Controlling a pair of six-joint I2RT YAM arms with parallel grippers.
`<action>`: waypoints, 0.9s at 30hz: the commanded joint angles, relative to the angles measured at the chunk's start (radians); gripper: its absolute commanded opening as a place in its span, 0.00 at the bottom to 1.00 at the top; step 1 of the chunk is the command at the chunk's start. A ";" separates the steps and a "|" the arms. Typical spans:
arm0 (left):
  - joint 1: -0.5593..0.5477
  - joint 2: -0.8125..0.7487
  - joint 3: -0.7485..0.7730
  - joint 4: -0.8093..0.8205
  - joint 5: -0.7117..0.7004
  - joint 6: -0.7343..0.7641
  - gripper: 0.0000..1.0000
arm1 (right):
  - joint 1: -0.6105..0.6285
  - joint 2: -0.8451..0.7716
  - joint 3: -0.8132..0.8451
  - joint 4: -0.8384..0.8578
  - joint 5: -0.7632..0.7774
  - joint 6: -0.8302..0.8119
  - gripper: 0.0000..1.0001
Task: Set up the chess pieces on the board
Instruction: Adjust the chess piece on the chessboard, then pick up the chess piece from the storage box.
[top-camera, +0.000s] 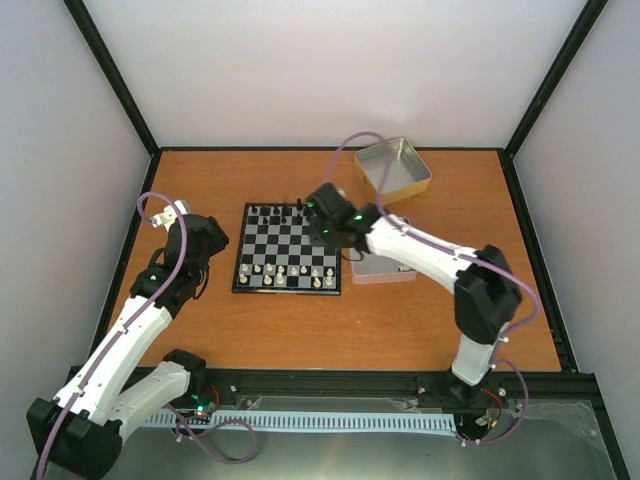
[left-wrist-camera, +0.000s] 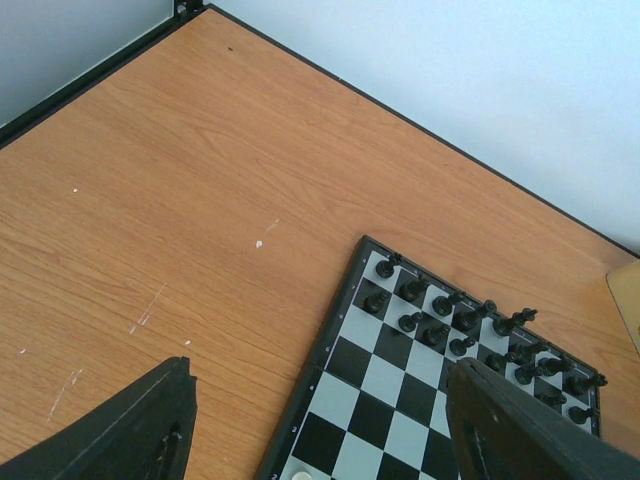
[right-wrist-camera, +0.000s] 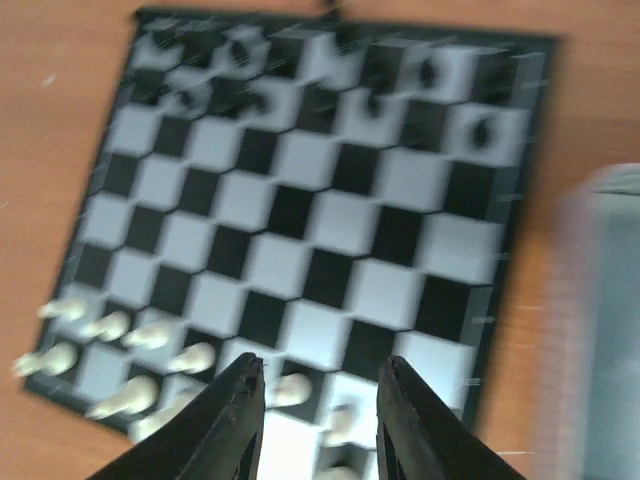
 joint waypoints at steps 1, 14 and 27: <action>0.004 -0.001 0.012 0.033 0.028 0.035 0.70 | -0.135 -0.122 -0.167 0.038 0.157 0.048 0.34; 0.004 0.011 0.038 0.016 0.053 0.053 0.70 | -0.412 -0.087 -0.293 0.061 0.251 0.002 0.37; 0.004 0.014 0.050 0.004 0.056 0.068 0.70 | -0.501 0.042 -0.256 0.093 0.158 -0.050 0.30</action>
